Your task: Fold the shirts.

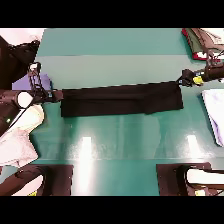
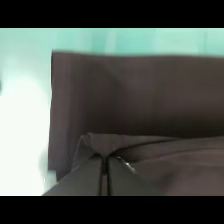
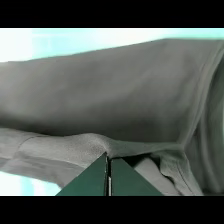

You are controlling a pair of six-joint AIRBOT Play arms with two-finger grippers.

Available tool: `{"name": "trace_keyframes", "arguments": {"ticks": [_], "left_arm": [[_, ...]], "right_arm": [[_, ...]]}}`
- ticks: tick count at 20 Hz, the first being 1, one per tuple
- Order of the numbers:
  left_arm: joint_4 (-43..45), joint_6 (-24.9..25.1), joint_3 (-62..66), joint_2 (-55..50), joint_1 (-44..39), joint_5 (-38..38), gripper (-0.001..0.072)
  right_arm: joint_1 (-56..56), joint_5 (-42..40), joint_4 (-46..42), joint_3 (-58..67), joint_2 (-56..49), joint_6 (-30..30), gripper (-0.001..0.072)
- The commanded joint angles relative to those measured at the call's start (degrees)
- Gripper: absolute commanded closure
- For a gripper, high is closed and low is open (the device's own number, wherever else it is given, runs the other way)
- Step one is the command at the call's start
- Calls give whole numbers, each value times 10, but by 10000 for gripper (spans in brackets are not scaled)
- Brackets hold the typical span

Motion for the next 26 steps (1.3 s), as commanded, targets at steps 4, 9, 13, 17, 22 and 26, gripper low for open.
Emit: {"name": "trace_keyframes", "arguments": {"ticks": [4,9,13,17,22,26], "left_arm": [[8,-44,1,-37,0,66,280],[7,-48,35,-36,0,-6,280],[-18,-28,47,-36,0,-58,680],[-57,-17,47,-36,0,-90,674],[-78,11,47,-36,0,-137,674],[-115,45,47,-36,0,-158,674]], "right_arm": [[6,1,14,57,-85,-1,297],[-41,78,23,77,-88,-18,221],[-103,95,32,42,-94,-38,32],[-133,128,46,33,-146,-64,32],[-120,116,77,33,-213,-108,40],[-89,100,77,33,-231,-120,111]]}}
